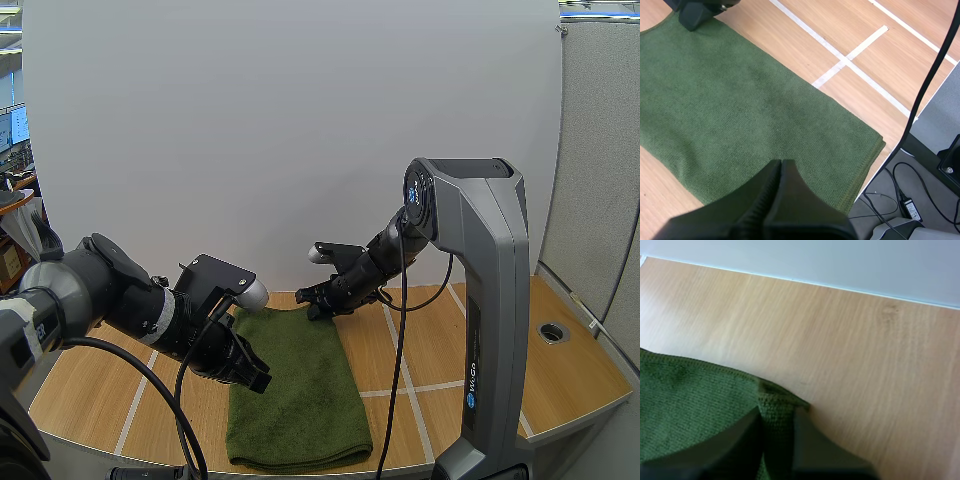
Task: Fold the towel
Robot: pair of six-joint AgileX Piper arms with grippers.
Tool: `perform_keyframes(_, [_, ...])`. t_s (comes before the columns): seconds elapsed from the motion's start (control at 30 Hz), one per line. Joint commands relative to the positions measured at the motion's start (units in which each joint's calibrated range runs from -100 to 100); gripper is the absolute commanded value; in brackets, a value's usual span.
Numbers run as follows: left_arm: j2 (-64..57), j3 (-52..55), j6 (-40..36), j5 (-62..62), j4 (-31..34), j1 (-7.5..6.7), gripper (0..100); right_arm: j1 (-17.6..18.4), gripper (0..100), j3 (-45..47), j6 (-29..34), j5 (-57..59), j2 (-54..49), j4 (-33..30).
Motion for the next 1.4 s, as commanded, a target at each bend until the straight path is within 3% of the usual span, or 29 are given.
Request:
perform_keyframes(0.0, [-0.4,0.3,-0.6,0.9,-0.5,-0.18,0,-0.2,0,0.3,-0.3,0.3,0.1,-0.8])
perform_keyframes(0.37, [-0.4,0.3,-1.0,0.9,-0.3,-0.18,0,-2.1,0,0.3,-0.3,-0.8,-5.3,-6.3])
perform_keyframes(0.8, [-0.4,0.3,-1.0,0.9,-0.3,-0.18,0,-12.6,0,1.7,2.3,14.2,-14.0,-21.5])
perform_keyframes(1.17, [-0.4,0.3,-3.2,0.9,-0.3,-0.18,0,-21.3,0,12.8,-1.8,17.3,-21.4,-25.7])
perform_keyframes(1.27, [-0.1,0.3,-5.2,0.9,-0.2,-0.18,10,-23.0,0,16.3,-4.4,17.3,-23.9,-25.5])
perform_keyframes(1.37, [2.4,0.3,-6.3,0.9,-0.2,-0.18,37,-24.1,0,19.3,-6.5,17.3,-25.7,-24.6])
